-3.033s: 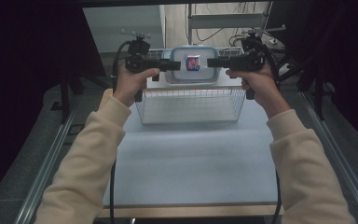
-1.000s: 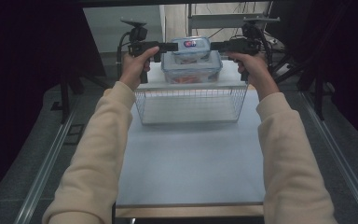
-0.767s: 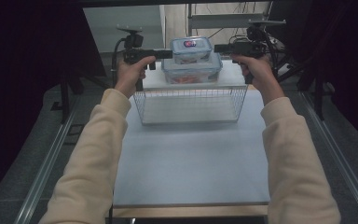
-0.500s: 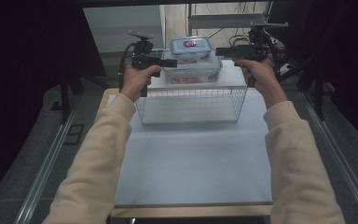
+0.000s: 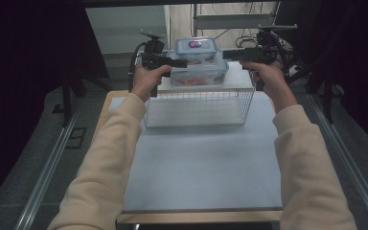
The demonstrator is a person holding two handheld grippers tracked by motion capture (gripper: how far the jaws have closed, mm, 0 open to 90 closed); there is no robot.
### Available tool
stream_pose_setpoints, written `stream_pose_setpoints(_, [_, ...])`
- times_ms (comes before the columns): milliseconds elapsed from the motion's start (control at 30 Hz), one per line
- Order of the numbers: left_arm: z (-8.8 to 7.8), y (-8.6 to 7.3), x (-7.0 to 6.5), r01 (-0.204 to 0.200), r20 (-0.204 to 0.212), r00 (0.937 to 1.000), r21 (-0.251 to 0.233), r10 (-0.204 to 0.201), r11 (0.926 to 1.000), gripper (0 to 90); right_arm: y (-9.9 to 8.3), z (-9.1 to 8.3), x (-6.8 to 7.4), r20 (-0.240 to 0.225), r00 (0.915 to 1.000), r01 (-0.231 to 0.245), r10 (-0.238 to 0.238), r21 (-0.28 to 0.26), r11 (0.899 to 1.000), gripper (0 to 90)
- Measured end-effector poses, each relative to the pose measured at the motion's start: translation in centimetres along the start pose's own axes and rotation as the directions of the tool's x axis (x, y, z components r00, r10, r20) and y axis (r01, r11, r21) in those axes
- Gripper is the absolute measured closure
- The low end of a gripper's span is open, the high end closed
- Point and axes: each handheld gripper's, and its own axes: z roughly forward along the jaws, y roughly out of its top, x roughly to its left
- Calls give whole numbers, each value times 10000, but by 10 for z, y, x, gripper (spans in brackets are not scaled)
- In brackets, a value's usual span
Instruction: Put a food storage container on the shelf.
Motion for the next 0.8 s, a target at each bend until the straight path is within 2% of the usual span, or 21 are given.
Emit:
stream_pose_setpoints(533, [-3, -1, 2, 65, -38, 10000, 63, -64, 10000, 892, -3, 2, 3, -10, 10000, 90, -90, 165, 9998, 394])
stream_pose_setpoints(800, [-19, -10, -4, -28, -155, 9999, -5, 28, 10000, 896, -11, -4, 4, -149, 9998, 102, -100, 125, 9999, 385])
